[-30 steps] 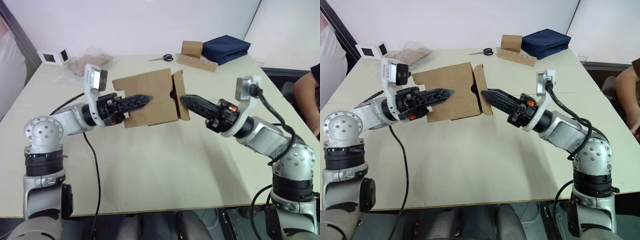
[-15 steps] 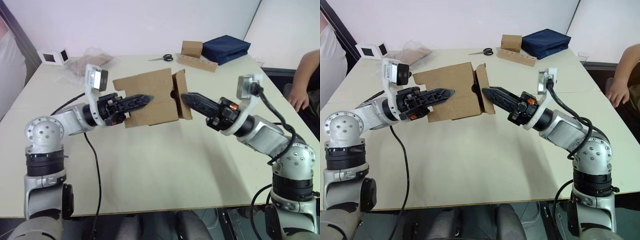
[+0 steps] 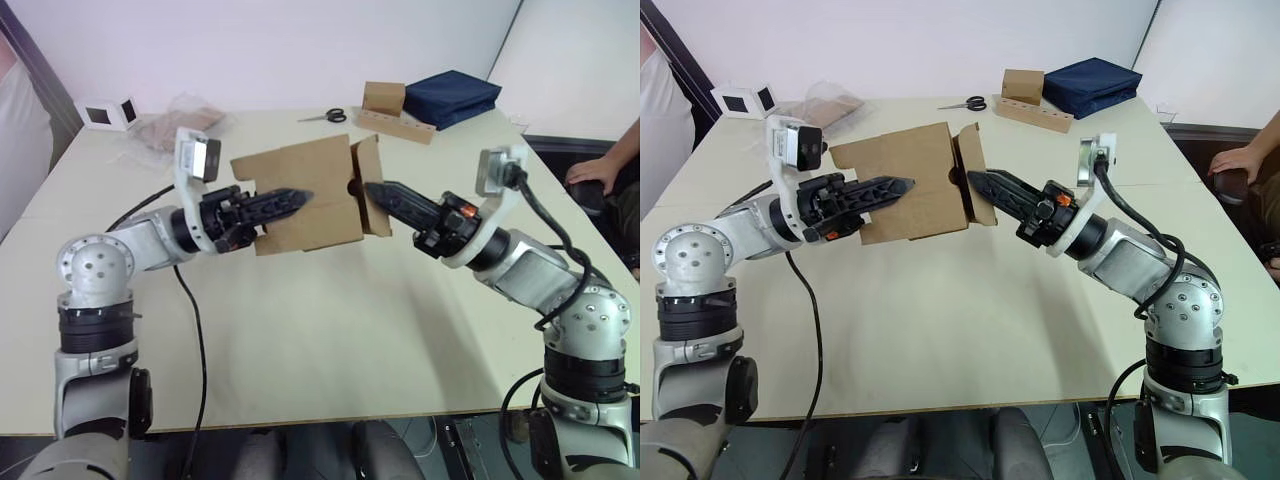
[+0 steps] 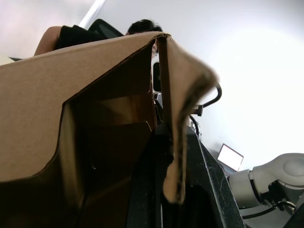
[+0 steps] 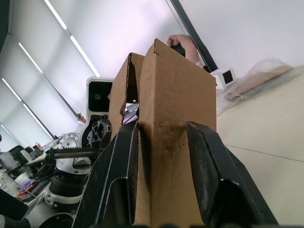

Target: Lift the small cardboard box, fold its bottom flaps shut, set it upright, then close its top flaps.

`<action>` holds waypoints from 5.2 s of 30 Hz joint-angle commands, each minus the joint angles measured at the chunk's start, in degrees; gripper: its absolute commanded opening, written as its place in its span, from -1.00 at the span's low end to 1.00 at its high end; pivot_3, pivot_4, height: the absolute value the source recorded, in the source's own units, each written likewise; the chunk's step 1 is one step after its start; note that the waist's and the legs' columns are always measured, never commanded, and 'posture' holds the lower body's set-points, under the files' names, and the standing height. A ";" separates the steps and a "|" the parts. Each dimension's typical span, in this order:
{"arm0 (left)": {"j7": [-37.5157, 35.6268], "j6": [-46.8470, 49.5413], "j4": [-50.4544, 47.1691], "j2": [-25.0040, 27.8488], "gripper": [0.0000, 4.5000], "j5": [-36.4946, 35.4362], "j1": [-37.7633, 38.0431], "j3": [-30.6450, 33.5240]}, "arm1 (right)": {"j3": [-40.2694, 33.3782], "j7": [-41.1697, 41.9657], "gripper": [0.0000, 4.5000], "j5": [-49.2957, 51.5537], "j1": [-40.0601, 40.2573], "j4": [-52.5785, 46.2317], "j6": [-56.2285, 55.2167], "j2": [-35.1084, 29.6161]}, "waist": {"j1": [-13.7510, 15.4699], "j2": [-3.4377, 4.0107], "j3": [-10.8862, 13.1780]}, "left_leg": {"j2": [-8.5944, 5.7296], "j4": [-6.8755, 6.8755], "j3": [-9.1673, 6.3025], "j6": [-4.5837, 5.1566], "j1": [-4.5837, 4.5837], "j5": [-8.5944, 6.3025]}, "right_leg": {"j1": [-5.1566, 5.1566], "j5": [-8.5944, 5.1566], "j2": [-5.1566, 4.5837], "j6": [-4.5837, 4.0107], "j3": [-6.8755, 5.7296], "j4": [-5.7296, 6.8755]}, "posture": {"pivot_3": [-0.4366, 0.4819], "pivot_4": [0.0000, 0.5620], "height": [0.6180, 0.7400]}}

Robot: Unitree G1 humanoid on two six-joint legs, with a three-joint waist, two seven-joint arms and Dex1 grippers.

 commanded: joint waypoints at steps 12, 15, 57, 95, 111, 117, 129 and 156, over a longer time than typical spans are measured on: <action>0.07 -4.82 -3.82 -1.92 -1.00 3.05 0.29 -1.70 | -0.32 -4.54 -0.31 2.31 -1.54 -4.57 -2.09 1.98 | 0.02 0.00 0.01 | 0.00 -0.01 -0.01 0.00 -0.01 0.00 | 0.00 0.00 0.00 0.00 0.00 -0.01 | -0.05 -0.47 1.00; 0.26 -5.22 -3.61 -2.12 -1.00 3.42 0.30 -1.88 | -0.16 -5.62 -0.31 3.18 -1.76 -5.03 -2.41 2.41 | 0.01 0.00 0.01 | 0.00 -0.02 -0.01 0.00 -0.01 0.00 | 0.00 0.00 0.00 0.00 0.00 -0.01 | -0.05 -0.47 1.00; 1.90 -5.76 -1.31 -2.70 -1.00 3.22 -0.13 0.97 | -1.72 3.18 -0.31 6.80 -5.47 0.98 2.02 -4.19 | 0.04 0.00 0.02 | 0.00 -0.03 0.00 0.01 -0.03 -0.01 | -0.01 0.00 0.01 0.00 0.00 -0.04 | -0.05 -0.47 1.00; 6.81 -3.58 -3.59 -1.61 -1.00 -4.92 -0.14 1.47 | -5.46 2.71 -0.31 2.77 -5.74 9.50 2.66 3.87 | 0.07 0.08 0.11 | 0.01 -0.07 0.01 0.00 -0.04 0.00 | -0.04 0.00 0.00 0.00 0.01 -0.05 | -0.05 -0.47 1.00; 7.65 -3.86 -3.02 -2.02 -1.00 -5.03 -1.08 1.34 | -2.78 -4.49 -0.31 9.98 -3.69 2.18 1.37 5.69 | -0.03 0.08 0.11 | 0.01 -0.08 0.01 0.01 -0.04 0.00 | -0.04 0.00 0.01 0.00 0.01 -0.04 | -0.05 -0.47 1.00; 7.98 -3.80 -3.13 -1.75 -1.00 -5.36 -1.01 1.75 | -3.09 -4.49 -0.31 10.23 -2.98 2.16 1.23 5.12 | -0.03 0.08 0.11 | 0.01 -0.08 0.01 0.01 -0.04 0.00 | -0.04 0.00 0.02 0.00 0.01 -0.04 | -0.05 -0.47 1.00; 7.74 -3.93 -4.02 -2.06 -1.00 -5.56 -0.58 1.02 | -3.10 -3.31 -0.31 6.75 -3.69 4.04 0.37 4.30 | -0.03 0.08 0.11 | 0.01 -0.08 0.01 0.01 -0.04 0.00 | -0.04 0.00 0.02 0.00 0.02 -0.05 | -0.05 -0.47 1.00; 5.87 -7.12 -3.80 -3.10 -1.00 -0.91 1.22 -0.72 | -0.14 -9.73 -0.31 8.57 -2.52 -1.70 -1.74 6.88 | -0.03 0.08 0.11 | 0.01 -0.08 0.01 0.01 -0.04 0.00 | -0.04 0.00 0.01 0.00 0.02 -0.05 | -0.05 -0.47 1.00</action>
